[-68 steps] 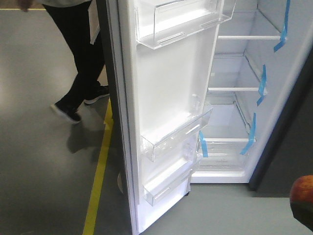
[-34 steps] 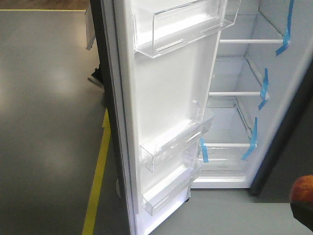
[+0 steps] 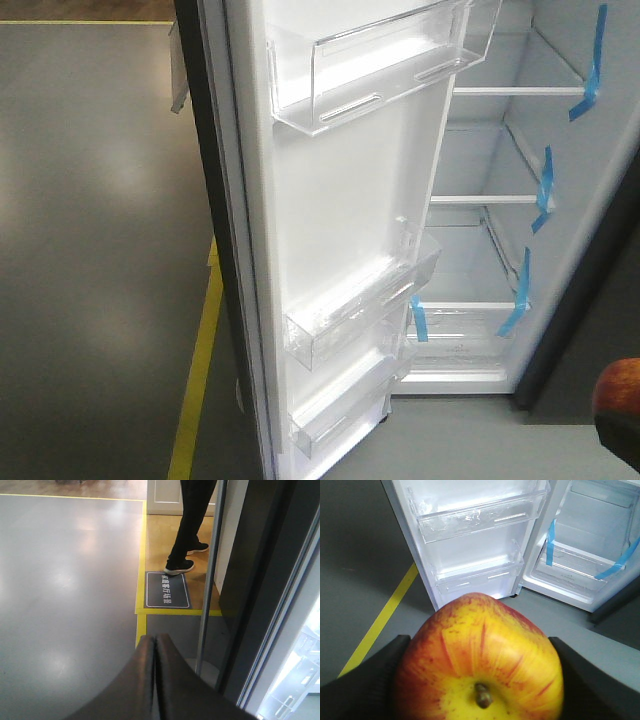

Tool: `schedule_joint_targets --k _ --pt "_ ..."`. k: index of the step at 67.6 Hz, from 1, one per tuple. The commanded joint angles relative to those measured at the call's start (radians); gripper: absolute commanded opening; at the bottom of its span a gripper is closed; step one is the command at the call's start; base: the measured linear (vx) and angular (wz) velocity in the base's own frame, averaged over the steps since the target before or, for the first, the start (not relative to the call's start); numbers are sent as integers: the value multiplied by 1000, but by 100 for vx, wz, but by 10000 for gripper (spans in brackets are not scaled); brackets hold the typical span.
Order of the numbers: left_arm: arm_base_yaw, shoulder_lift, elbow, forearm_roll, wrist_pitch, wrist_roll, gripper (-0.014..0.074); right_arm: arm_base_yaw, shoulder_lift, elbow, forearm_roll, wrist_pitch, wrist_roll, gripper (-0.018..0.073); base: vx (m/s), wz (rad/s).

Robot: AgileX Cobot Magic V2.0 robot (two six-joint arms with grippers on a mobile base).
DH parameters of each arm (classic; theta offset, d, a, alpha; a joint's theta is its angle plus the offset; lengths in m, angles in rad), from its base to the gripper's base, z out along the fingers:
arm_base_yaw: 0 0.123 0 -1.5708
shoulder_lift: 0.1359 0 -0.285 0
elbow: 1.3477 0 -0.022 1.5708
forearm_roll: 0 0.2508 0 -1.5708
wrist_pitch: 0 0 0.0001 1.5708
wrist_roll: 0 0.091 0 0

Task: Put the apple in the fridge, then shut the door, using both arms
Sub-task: 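Hold the apple in the right gripper in front of the door shelves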

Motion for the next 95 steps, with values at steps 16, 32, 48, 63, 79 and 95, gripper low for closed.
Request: schedule_joint_targets --k 16,32,48,63,79,95 --pt "-7 2 17 -4 -71 -8 -6 1 6 -27 -1 -62 -6 111 6 1" --pt "-7 2 17 -4 -71 -8 -6 1 6 -27 -1 -62 -6 111 5 1" --pt "-7 2 17 -4 -71 -8 -6 1 6 -27 -1 -62 -6 111 5 1" --pt "-7 2 17 -4 -71 -8 -6 1 6 -27 -1 -62 -6 111 5 1" --pt "-7 2 17 -4 -71 -8 -6 1 6 -27 -1 -62 -6 111 6 1" --pt "-7 2 17 -4 -71 -8 -6 1 6 -27 -1 -62 -6 111 6 0"
